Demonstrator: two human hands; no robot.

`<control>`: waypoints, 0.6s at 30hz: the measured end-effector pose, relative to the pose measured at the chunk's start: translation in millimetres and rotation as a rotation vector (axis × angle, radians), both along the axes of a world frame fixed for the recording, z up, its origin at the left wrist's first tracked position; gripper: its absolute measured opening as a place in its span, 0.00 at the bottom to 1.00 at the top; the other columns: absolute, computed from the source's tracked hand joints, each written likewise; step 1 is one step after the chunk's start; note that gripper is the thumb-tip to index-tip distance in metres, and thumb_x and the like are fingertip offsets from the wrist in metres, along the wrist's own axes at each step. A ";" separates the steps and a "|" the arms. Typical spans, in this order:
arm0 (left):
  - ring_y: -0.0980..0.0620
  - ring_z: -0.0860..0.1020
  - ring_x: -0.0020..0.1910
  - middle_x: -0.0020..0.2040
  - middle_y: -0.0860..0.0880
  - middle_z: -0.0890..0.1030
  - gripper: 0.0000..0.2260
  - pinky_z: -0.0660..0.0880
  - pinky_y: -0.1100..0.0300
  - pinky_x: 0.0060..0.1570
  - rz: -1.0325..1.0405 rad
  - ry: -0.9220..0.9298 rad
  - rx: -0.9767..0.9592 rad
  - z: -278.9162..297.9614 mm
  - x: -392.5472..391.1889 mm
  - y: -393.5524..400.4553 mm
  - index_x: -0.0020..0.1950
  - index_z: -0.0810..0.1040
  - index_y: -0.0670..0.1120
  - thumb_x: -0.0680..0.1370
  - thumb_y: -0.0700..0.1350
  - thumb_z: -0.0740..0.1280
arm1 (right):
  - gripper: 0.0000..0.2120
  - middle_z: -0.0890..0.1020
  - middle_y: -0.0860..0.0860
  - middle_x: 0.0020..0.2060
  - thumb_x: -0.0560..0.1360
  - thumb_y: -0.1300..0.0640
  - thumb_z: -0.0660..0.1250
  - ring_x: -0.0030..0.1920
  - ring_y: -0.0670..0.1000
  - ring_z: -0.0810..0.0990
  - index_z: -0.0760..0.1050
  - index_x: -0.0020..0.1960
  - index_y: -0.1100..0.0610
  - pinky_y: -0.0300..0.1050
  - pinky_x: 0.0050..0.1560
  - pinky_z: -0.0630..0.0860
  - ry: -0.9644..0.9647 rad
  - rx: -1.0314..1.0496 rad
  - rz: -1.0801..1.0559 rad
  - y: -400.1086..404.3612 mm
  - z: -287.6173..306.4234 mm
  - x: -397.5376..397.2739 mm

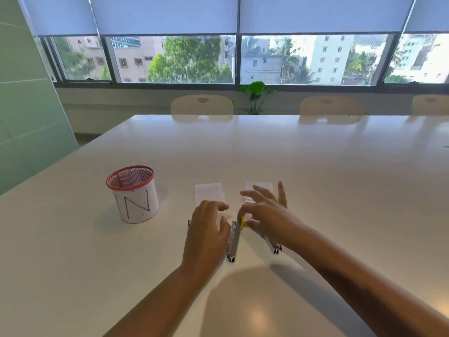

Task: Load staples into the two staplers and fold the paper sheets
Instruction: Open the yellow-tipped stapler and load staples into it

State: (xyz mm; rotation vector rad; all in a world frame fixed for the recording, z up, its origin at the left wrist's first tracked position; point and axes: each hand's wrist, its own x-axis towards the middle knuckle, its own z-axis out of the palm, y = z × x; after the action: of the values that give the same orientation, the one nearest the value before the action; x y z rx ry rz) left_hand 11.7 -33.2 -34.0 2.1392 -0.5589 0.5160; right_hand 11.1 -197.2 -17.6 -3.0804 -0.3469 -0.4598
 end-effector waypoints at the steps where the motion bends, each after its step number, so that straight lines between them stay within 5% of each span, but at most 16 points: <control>1: 0.59 0.69 0.53 0.51 0.59 0.69 0.08 0.69 0.63 0.53 -0.010 0.009 -0.005 0.4 -0.3 -0.1 0.50 0.68 0.54 0.77 0.41 0.62 | 0.08 0.67 0.47 0.70 0.73 0.48 0.67 0.75 0.54 0.53 0.78 0.52 0.43 0.59 0.63 0.23 -0.037 0.008 0.042 -0.9 -1.4 -0.5; 5: 0.60 0.70 0.52 0.53 0.57 0.69 0.09 0.65 0.74 0.50 -0.062 0.073 -0.026 4.2 -1.1 -0.7 0.56 0.71 0.48 0.77 0.42 0.63 | 0.07 0.81 0.46 0.55 0.63 0.47 0.76 0.64 0.55 0.74 0.80 0.39 0.41 0.59 0.66 0.38 -0.131 -0.026 0.129 -5.9 -7.6 1.8; 12: 0.56 0.70 0.57 0.62 0.52 0.69 0.16 0.66 0.67 0.54 -0.070 0.159 -0.029 4.8 -1.8 1.6 0.63 0.67 0.48 0.76 0.45 0.64 | 0.09 0.83 0.42 0.46 0.67 0.52 0.74 0.50 0.46 0.82 0.79 0.44 0.43 0.48 0.62 0.54 -0.279 0.070 0.187 -13.5 9.2 -3.9; 15: 0.51 0.70 0.65 0.66 0.51 0.70 0.19 0.66 0.61 0.60 -0.025 0.202 -0.042 7.1 0.6 2.2 0.67 0.66 0.48 0.76 0.47 0.63 | 0.06 0.84 0.43 0.43 0.69 0.51 0.70 0.43 0.47 0.84 0.78 0.46 0.45 0.51 0.66 0.57 -0.349 0.038 0.220 -15.9 17.8 -8.4; 18: 0.57 0.74 0.57 0.57 0.56 0.75 0.17 0.68 0.66 0.56 -0.072 0.239 -0.093 12.4 -2.0 3.5 0.65 0.71 0.49 0.76 0.47 0.63 | 0.08 0.85 0.45 0.42 0.70 0.50 0.64 0.41 0.48 0.84 0.78 0.48 0.47 0.60 0.66 0.62 -0.401 0.032 0.230 -20.4 22.7 -10.0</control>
State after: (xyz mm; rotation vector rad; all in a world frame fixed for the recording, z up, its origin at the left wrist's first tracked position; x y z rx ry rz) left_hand 9.6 -29.7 -21.6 2.0476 -0.4663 0.2364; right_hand 1.1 -217.5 5.1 -2.8485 -0.6791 -1.0572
